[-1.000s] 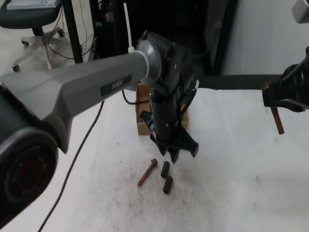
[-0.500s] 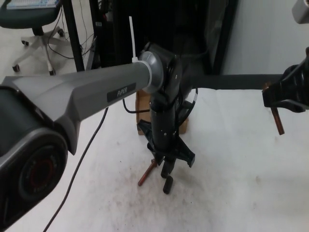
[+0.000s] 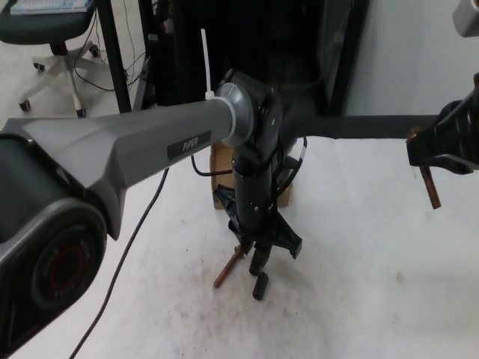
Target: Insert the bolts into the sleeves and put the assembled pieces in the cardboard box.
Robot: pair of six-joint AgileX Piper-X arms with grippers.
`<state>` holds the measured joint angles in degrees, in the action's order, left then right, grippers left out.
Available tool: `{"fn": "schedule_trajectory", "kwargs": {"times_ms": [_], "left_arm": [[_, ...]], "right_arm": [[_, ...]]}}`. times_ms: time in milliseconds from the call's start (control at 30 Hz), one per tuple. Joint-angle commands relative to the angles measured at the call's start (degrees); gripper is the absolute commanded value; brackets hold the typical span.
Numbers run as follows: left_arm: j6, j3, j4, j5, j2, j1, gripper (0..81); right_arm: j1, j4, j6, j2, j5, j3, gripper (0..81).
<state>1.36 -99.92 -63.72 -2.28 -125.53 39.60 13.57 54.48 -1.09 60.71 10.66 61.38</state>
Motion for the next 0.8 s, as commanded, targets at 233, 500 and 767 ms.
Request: {"fn": "schedule_trajectory", "kwargs": {"times_ms": [233, 500, 767], "left_arm": [[2.6, 0.0, -3.1, 1.4, -2.5, 0.1, 35.6], [2.8, 0.0, -1.8, 1.4, -2.5, 0.1, 35.6], [-0.1, 0.0, -1.0, 1.4, -2.5, 0.1, 9.9]], "right_arm": [[-0.2, -0.3, -0.1, -0.6, 0.9, 0.2, 0.8], [-0.2, -0.3, -0.1, -0.6, 0.9, 0.2, 0.8], [-0.2, -0.3, -0.2, -0.6, 0.9, 0.2, 0.8]]}}
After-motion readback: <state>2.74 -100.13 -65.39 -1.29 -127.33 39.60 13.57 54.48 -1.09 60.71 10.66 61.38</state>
